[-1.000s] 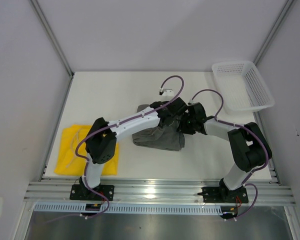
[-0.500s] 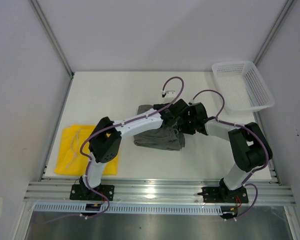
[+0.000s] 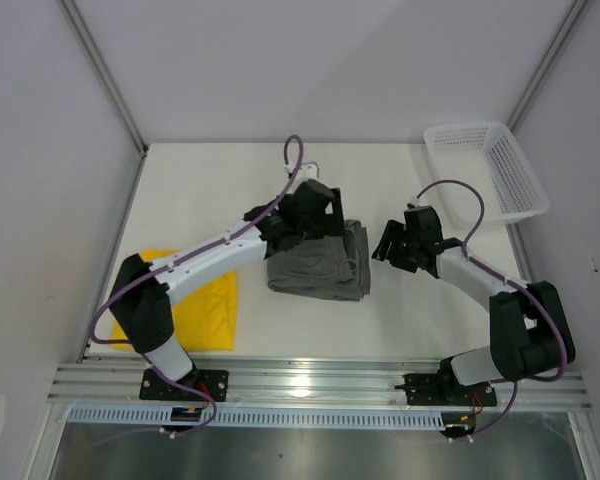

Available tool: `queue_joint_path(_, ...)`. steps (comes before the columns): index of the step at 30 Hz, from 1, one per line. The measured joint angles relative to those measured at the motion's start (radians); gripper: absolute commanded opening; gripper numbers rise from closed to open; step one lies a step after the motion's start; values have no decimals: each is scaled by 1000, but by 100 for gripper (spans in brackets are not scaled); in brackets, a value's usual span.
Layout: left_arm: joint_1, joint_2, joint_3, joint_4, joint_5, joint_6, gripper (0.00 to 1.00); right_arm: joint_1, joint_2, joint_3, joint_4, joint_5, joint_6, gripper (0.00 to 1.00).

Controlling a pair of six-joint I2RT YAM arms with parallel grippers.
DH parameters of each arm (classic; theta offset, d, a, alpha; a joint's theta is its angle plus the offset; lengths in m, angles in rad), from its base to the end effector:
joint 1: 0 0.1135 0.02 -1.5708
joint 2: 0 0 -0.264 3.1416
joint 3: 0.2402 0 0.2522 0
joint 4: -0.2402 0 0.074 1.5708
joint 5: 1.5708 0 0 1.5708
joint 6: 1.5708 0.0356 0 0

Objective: Fold and stack the shorts
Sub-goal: Fold the shorts, then neatly place the folded shorts to the corner

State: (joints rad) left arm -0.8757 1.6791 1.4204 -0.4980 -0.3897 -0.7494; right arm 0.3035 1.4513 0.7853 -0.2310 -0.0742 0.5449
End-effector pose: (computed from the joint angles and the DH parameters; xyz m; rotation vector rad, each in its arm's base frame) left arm 0.2528 -0.2820 0.2979 -0.0498 2.2909 -0.4048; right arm 0.2726 0.0882 0.1859 0.2710 2.5059 0.4486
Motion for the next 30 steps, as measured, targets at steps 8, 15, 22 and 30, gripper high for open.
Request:
queue_joint_path(8,235,-69,-39,70,232,174,99,101,-198,-34,-42,-8,121,100)
queue_joint_path(15,338,-11,-39,78,389,311,99,432,-398,-87,-179,254,574,99)
queue_joint_path(22,408,-14,-60,114,482,333,99,613,-256,-62,-162,372,951,99)
queue_joint_path(30,427,-102,-79,88,467,339,99,742,-89,-58,-58,471,1229,100)
